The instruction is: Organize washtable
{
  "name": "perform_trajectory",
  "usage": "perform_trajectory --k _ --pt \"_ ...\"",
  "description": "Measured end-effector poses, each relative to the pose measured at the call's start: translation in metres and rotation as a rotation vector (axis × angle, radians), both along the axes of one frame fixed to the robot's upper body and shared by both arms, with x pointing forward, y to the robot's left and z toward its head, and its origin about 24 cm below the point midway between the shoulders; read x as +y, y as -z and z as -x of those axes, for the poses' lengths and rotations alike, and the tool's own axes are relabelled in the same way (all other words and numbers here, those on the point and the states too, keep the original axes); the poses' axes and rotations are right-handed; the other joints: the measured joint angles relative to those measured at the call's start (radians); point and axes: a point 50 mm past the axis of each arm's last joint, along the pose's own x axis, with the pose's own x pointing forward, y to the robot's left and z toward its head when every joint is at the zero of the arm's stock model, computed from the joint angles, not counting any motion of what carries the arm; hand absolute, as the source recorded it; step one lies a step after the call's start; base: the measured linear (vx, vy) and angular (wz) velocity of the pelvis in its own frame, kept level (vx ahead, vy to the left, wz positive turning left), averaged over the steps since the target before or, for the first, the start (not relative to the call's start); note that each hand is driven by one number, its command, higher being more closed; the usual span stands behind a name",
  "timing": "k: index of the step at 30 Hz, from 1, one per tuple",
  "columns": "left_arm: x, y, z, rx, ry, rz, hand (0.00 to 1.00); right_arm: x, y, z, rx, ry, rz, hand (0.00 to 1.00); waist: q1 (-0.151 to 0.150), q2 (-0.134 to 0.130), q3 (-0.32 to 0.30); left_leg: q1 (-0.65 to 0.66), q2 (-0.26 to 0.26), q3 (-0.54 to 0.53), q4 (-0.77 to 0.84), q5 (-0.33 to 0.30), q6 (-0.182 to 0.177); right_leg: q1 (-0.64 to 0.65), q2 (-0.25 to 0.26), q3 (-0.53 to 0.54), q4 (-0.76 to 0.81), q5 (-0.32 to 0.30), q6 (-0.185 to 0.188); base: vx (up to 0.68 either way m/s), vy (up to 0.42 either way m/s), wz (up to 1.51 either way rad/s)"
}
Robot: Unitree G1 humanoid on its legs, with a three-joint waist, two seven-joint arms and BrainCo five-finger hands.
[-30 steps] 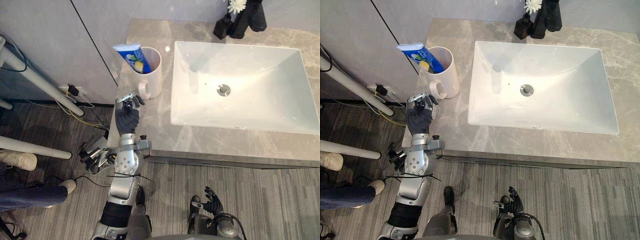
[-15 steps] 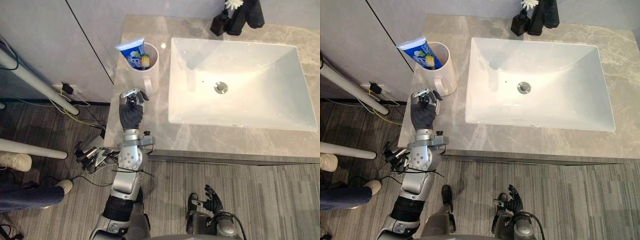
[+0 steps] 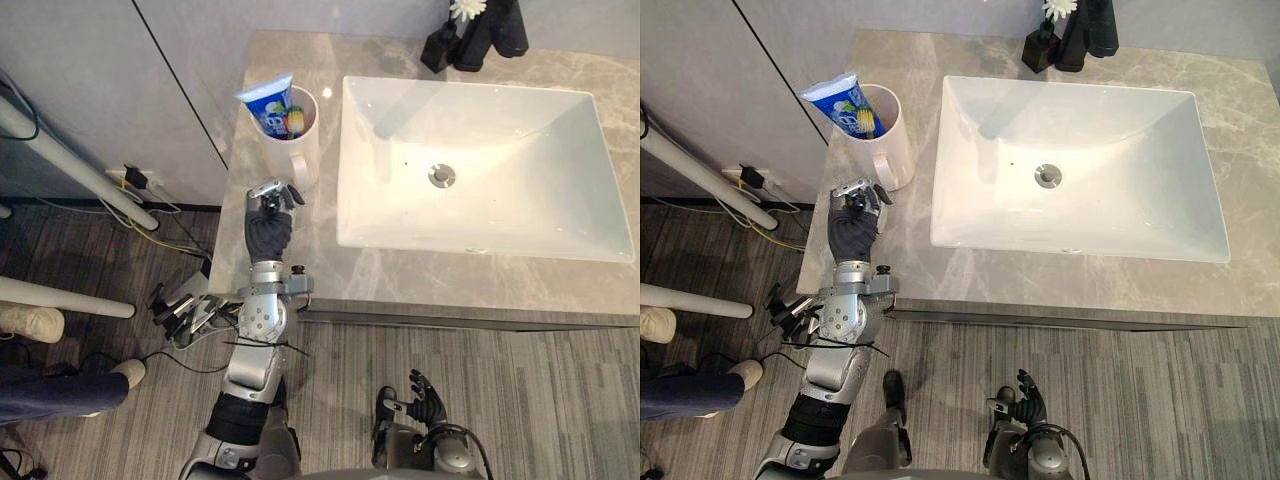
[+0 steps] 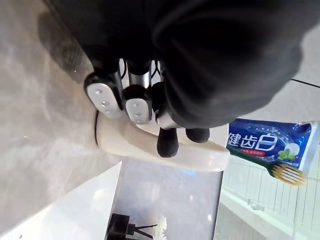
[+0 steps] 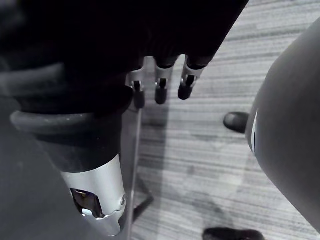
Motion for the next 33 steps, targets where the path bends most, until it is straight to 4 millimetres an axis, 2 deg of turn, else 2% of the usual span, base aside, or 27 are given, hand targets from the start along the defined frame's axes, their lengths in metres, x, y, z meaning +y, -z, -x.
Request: perform_trajectory --k 14,25,33 --pt "-0.015 -0.019 -0.008 -0.052 0.050 -0.025 1.00 -0.004 -0.003 -0.003 -0.020 0.025 -0.007 0.00 -0.002 -0.004 0.025 -0.006 0.000 0.013 0.000 0.000 0.000 -0.018 0.000 0.016 0.005 0.001 0.000 0.00 0.000 -0.02" --pt "-0.007 -0.028 -0.012 -0.084 0.000 -0.016 1.00 -0.003 -0.005 -0.005 -0.030 0.022 -0.010 0.00 -0.003 -0.011 0.039 -0.011 0.000 0.013 0.000 0.000 0.000 -0.026 0.000 0.018 0.005 0.002 0.001 0.00 0.000 0.00" --pt "0.001 -0.045 -0.024 -0.135 -0.040 -0.055 1.00 -0.003 -0.005 -0.005 -0.038 0.021 -0.012 0.00 -0.007 -0.024 0.057 -0.037 0.001 0.000 0.027 0.000 0.000 -0.038 -0.001 0.020 0.004 0.010 0.000 -0.01 -0.006 0.00"
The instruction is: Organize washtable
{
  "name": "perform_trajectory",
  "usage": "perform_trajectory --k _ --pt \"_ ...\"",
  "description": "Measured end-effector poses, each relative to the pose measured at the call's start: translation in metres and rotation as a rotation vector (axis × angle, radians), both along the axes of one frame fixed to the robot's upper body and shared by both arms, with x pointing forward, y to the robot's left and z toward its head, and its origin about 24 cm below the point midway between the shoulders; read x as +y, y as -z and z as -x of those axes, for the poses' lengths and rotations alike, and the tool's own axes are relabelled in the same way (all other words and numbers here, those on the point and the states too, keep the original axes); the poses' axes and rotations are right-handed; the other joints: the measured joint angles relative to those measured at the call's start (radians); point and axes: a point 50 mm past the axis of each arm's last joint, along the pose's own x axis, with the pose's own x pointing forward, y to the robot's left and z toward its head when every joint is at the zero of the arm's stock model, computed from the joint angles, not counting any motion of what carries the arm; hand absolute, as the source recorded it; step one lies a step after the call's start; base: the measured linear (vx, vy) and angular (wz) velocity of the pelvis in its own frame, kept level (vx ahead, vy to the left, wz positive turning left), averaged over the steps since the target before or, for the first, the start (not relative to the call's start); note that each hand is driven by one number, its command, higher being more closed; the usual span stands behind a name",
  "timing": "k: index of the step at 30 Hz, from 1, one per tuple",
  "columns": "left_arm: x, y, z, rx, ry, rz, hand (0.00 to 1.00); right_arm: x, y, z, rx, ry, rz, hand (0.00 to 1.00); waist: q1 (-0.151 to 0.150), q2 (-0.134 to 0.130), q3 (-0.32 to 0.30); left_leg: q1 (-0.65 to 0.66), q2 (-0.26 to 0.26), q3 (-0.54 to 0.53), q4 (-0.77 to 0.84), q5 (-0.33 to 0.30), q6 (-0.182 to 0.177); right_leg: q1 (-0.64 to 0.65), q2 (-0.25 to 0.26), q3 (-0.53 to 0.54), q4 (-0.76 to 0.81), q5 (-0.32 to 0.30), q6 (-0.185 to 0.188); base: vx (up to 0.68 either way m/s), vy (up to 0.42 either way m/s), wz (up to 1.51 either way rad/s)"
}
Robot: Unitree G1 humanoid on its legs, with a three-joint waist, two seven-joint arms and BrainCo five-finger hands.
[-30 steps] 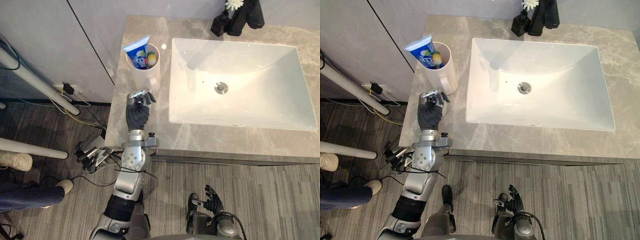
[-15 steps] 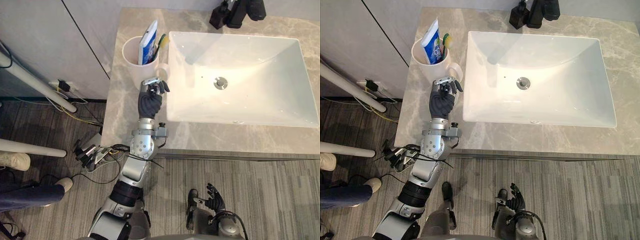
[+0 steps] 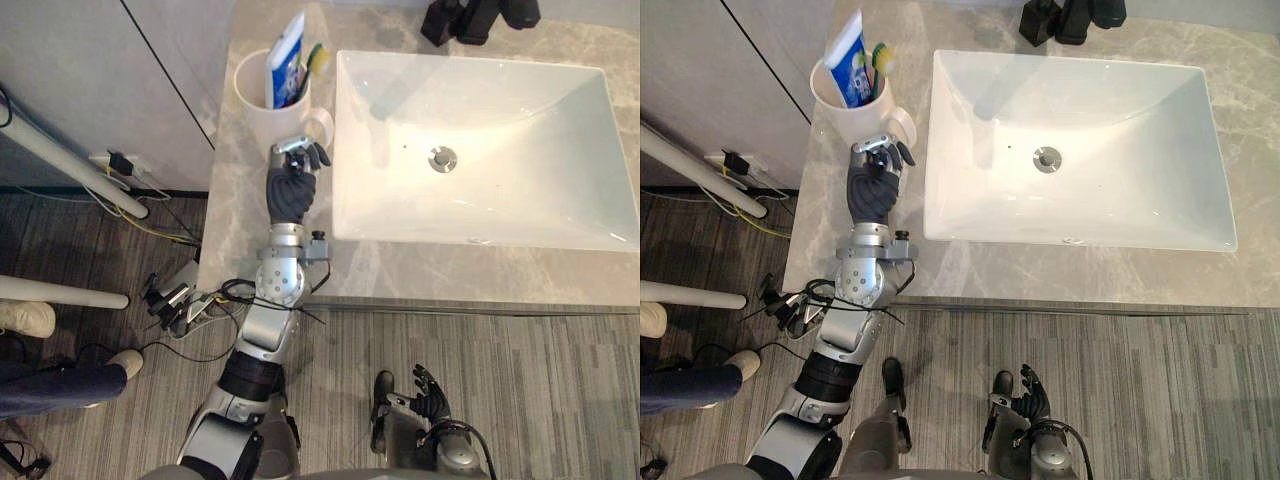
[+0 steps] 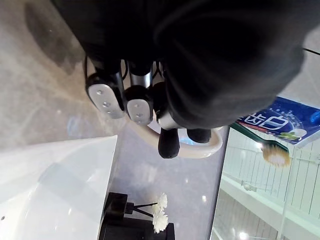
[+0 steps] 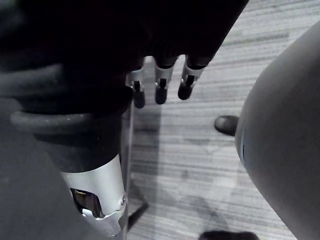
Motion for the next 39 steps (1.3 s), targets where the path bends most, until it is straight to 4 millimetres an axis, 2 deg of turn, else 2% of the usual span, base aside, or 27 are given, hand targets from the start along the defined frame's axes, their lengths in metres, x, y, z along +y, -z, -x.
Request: perform_trajectory --k 8,15,21,26,27,29,33,36,39 --pt "-0.001 -0.014 -0.013 -0.018 -0.004 -0.027 1.00 -0.003 0.000 0.000 0.000 0.001 0.003 0.00 -0.003 -0.008 0.013 -0.021 0.000 -0.014 0.003 0.001 0.001 -0.020 0.001 0.003 -0.001 0.018 0.000 -0.06 0.004 -0.01" --pt "-0.006 -0.039 -0.021 -0.076 -0.003 -0.061 1.00 -0.010 0.001 -0.003 0.006 -0.007 0.025 0.00 -0.013 -0.015 0.043 -0.053 -0.003 -0.027 -0.025 0.037 0.002 -0.065 0.002 0.008 -0.004 0.041 0.004 -0.10 0.008 0.00" --pt "-0.006 -0.071 -0.033 -0.131 -0.019 -0.082 1.00 -0.011 -0.001 -0.005 -0.014 -0.014 0.024 0.00 -0.021 -0.027 0.080 -0.096 -0.005 -0.033 -0.033 0.047 -0.006 -0.104 0.009 0.035 -0.025 0.073 0.021 -0.12 0.015 -0.04" --pt "-0.001 -0.085 -0.039 -0.155 -0.048 -0.110 1.00 -0.010 -0.004 -0.007 -0.035 -0.017 0.018 0.00 -0.030 -0.032 0.097 -0.113 -0.005 -0.041 -0.034 0.050 -0.009 -0.111 0.015 0.038 -0.058 0.099 0.022 -0.08 0.006 -0.07" --pt "0.002 -0.087 -0.039 -0.159 -0.060 -0.104 1.00 -0.009 -0.005 -0.008 -0.042 -0.019 0.017 0.00 -0.042 -0.032 0.097 -0.119 -0.005 -0.044 -0.034 0.050 -0.009 -0.114 0.015 0.037 -0.058 0.100 0.022 -0.06 0.006 0.06" --pt "0.005 -0.088 -0.040 -0.159 -0.068 -0.094 1.00 -0.008 -0.006 -0.009 -0.047 -0.024 0.016 0.00 -0.047 -0.032 0.097 -0.120 -0.006 -0.046 -0.034 0.050 -0.010 -0.114 0.015 0.036 -0.058 0.103 0.018 -0.03 0.003 0.05" --pt "0.009 -0.087 -0.032 -0.179 -0.054 -0.059 1.00 -0.008 -0.006 -0.008 -0.047 -0.026 0.017 0.00 -0.046 -0.030 0.097 -0.115 -0.007 -0.054 -0.033 0.066 -0.020 -0.108 0.018 0.037 -0.063 0.135 0.007 0.01 -0.004 -0.02" --pt "0.021 -0.074 -0.017 -0.193 -0.062 -0.016 1.00 -0.008 -0.006 -0.008 -0.044 -0.022 0.015 0.00 -0.047 -0.026 0.096 -0.088 -0.010 -0.065 -0.027 0.083 -0.005 -0.075 0.019 0.039 -0.079 0.143 0.004 0.11 -0.013 -0.04" --pt "0.028 -0.060 0.009 -0.231 -0.043 0.027 1.00 -0.011 -0.003 -0.006 -0.027 -0.003 0.016 0.00 -0.037 -0.018 0.093 -0.067 -0.015 -0.079 -0.026 0.083 -0.005 -0.039 0.016 0.034 -0.093 0.136 0.002 0.14 -0.008 0.12"
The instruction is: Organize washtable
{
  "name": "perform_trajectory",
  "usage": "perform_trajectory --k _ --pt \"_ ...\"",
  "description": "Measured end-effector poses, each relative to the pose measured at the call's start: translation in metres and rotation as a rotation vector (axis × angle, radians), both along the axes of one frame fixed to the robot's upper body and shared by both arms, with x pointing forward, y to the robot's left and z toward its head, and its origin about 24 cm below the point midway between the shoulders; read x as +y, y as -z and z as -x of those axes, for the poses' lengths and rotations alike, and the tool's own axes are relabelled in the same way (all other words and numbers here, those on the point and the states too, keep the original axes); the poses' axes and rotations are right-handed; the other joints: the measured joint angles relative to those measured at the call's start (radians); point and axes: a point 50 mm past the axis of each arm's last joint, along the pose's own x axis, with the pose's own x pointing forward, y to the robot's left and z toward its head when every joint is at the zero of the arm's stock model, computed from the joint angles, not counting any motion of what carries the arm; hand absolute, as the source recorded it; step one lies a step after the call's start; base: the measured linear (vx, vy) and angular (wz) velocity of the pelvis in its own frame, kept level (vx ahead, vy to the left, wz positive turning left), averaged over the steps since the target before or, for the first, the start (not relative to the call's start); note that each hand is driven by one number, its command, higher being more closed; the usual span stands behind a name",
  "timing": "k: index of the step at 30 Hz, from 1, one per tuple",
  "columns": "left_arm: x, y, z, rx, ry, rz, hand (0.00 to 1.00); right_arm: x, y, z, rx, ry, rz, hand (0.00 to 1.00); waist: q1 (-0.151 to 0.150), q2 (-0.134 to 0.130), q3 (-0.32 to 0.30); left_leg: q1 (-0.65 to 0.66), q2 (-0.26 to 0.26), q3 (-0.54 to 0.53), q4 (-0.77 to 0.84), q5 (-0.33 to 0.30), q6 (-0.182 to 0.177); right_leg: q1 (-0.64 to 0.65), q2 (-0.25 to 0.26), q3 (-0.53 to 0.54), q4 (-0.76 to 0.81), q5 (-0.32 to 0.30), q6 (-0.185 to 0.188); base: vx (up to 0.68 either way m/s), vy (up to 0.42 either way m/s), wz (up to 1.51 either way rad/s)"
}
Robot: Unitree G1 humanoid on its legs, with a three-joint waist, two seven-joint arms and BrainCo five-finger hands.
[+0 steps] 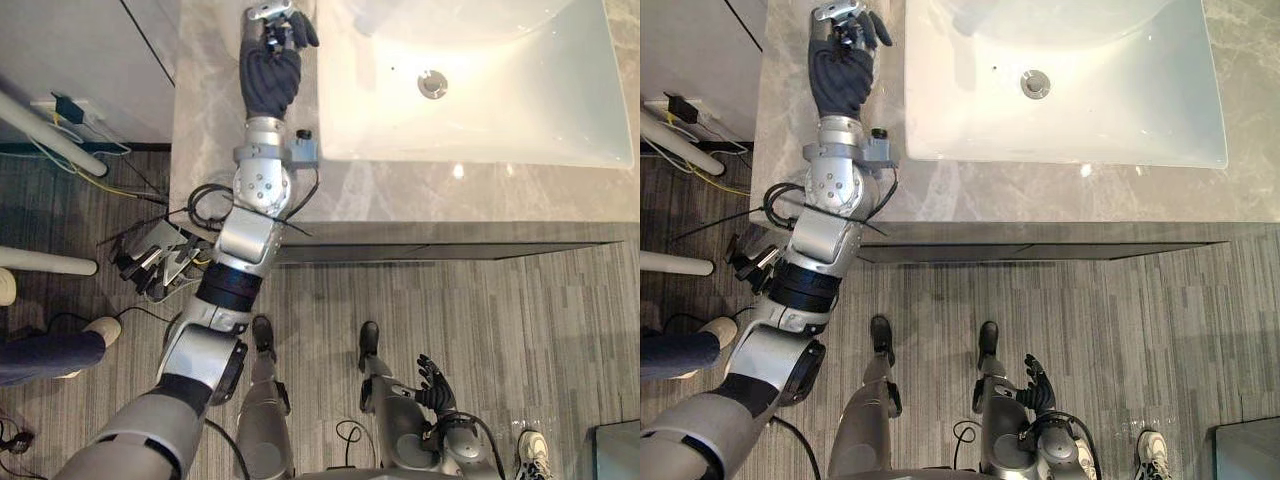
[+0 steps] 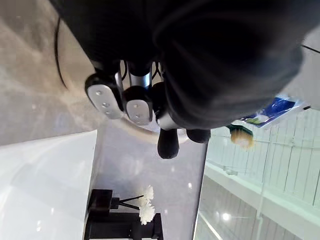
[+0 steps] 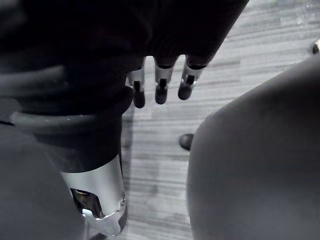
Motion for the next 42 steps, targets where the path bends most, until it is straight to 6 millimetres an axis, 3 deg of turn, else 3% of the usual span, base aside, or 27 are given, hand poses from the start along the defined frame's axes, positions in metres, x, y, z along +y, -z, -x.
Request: perform_trajectory --k 2,5,8,10,18,21,28,37,42 --pt "0.003 0.009 0.012 -0.005 0.026 0.027 1.00 -0.003 0.003 0.003 0.019 0.013 0.003 0.00 0.019 0.006 -0.002 0.014 -0.002 0.000 0.000 0.000 0.000 0.017 -0.002 0.000 -0.003 -0.006 -0.003 0.11 -0.006 0.09" --pt "0.015 0.025 0.019 0.029 0.026 0.066 1.00 -0.007 0.005 0.005 0.033 0.022 0.009 0.00 0.042 0.042 -0.022 0.018 -0.003 -0.004 0.000 0.000 0.000 0.030 -0.002 -0.013 0.000 -0.020 -0.005 0.05 0.003 0.16" --pt "0.029 0.045 0.021 0.101 -0.006 0.094 1.00 -0.012 0.006 0.007 0.053 0.011 0.020 0.00 0.045 0.075 -0.043 0.030 -0.002 -0.011 0.000 -0.006 0.005 0.049 -0.001 -0.025 0.005 -0.028 -0.001 -0.02 0.015 0.12" --pt "0.033 0.054 0.023 0.136 0.002 0.106 1.00 -0.013 0.007 0.008 0.062 0.004 0.028 0.00 0.045 0.082 -0.053 0.042 -0.001 -0.010 0.000 -0.020 0.009 0.057 -0.001 -0.025 0.015 -0.040 0.000 -0.04 0.025 0.02" --pt "0.040 0.060 0.019 0.180 0.028 0.050 1.00 -0.015 0.009 0.014 0.081 -0.007 0.025 0.00 0.044 0.079 -0.098 0.030 -0.003 -0.001 -0.001 -0.027 0.006 0.039 -0.001 -0.005 0.016 -0.044 0.010 -0.01 0.012 -0.03" --pt "0.039 0.065 0.005 0.241 0.028 0.006 1.00 -0.015 0.010 0.016 0.093 -0.007 0.024 0.00 0.044 0.079 -0.109 0.030 -0.002 -0.002 0.000 -0.023 0.010 0.038 0.000 -0.004 0.015 -0.037 0.008 0.05 -0.004 -0.01" --pt "0.038 0.047 -0.023 0.255 0.027 -0.106 1.00 -0.015 0.009 0.015 0.089 -0.006 0.022 0.00 0.039 0.077 -0.110 0.015 -0.003 0.001 0.000 -0.022 0.011 0.022 0.000 -0.003 0.016 -0.036 0.007 0.04 -0.002 -0.01" --pt "0.060 0.053 -0.053 0.391 -0.075 -0.167 1.00 -0.011 0.010 0.019 0.096 -0.016 0.015 0.00 0.031 0.062 -0.117 0.016 -0.002 0.006 0.000 -0.022 0.011 0.016 0.000 0.004 0.022 -0.035 0.006 -0.01 0.002 -0.01" --pt "0.068 0.045 -0.063 0.411 -0.128 -0.202 1.00 -0.008 0.009 0.018 0.089 -0.029 0.011 0.00 0.029 0.047 -0.116 0.015 -0.002 0.010 0.000 -0.022 0.011 0.012 0.000 0.007 0.024 -0.035 0.005 0.01 0.001 -0.02"
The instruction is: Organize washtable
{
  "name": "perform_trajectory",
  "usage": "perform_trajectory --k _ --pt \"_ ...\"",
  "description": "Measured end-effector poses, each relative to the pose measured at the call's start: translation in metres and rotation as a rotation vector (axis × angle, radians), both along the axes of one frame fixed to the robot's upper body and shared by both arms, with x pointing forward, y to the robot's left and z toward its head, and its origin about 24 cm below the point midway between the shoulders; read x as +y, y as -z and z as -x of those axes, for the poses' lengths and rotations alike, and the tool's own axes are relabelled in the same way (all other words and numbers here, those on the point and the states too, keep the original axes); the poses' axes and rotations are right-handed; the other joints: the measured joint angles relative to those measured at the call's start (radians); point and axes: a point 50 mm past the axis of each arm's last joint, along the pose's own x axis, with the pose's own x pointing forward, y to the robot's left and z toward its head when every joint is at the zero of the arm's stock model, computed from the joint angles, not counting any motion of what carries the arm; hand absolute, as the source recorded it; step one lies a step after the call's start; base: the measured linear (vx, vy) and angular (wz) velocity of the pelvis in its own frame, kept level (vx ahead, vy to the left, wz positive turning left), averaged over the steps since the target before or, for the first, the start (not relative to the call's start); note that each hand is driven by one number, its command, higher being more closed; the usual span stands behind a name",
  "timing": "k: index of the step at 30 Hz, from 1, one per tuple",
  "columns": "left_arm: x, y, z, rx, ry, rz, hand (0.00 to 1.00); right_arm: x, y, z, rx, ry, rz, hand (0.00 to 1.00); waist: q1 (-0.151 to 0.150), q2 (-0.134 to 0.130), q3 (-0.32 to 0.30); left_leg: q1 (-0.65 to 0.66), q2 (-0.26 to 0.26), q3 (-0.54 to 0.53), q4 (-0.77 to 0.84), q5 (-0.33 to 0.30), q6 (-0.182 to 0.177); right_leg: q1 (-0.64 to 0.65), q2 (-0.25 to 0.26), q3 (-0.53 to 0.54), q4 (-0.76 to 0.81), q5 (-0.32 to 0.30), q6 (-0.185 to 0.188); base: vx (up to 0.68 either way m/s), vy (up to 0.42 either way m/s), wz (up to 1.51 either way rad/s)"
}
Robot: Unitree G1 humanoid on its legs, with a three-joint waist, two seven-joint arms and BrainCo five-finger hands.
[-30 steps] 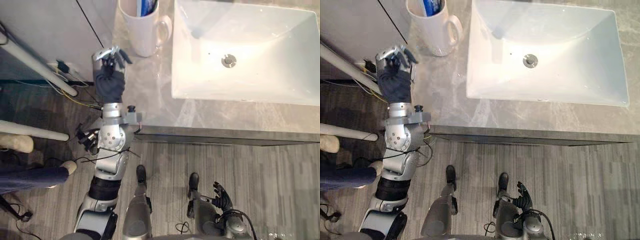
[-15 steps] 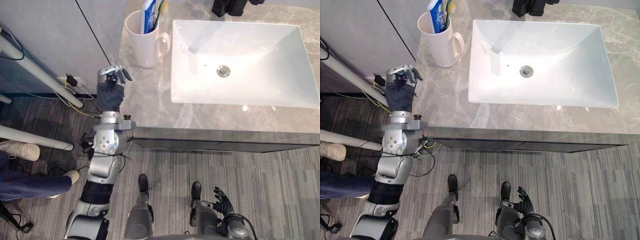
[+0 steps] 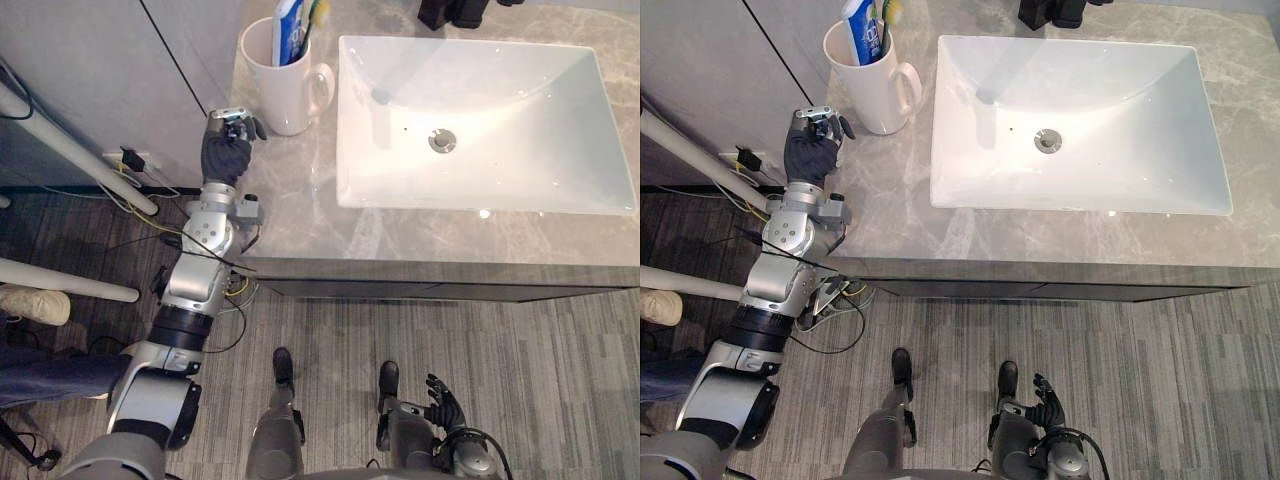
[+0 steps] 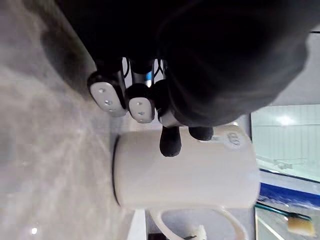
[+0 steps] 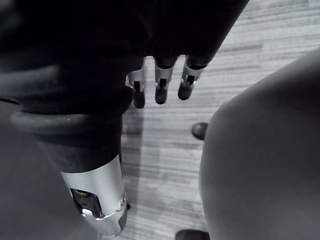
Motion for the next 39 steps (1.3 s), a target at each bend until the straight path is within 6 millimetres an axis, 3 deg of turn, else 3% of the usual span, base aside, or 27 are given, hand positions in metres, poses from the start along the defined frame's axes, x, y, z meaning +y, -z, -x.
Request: perform_trajectory --k 13,22,28,39 --pt "-0.009 -0.016 -0.007 0.024 0.110 -0.134 1.00 0.002 0.000 0.000 0.002 -0.003 -0.016 0.00 -0.006 -0.012 0.003 -0.001 0.000 0.001 0.000 0.000 0.000 -0.003 -0.001 -0.001 0.003 0.000 0.000 0.00 0.000 0.00" --pt "-0.020 -0.027 0.009 -0.006 0.269 -0.274 1.00 0.002 0.002 0.002 0.023 -0.019 -0.034 0.00 0.006 -0.012 0.004 -0.001 0.000 0.003 0.000 0.000 0.000 -0.003 -0.001 -0.001 -0.002 0.000 0.000 0.00 0.000 0.00" --pt "-0.016 -0.002 0.017 0.053 0.283 -0.266 1.00 0.003 0.002 0.003 0.028 -0.026 -0.038 0.00 0.003 -0.011 0.004 -0.001 0.000 0.003 0.000 0.000 0.000 -0.002 0.000 -0.001 -0.003 0.000 0.000 0.00 0.000 0.00" --pt "-0.009 0.010 0.029 0.066 0.308 -0.261 1.00 0.002 0.004 0.004 0.037 -0.034 -0.041 0.00 0.007 -0.011 0.004 0.007 0.000 0.002 0.000 0.000 0.000 0.008 -0.001 0.000 -0.006 0.000 -0.001 0.00 0.000 0.00"
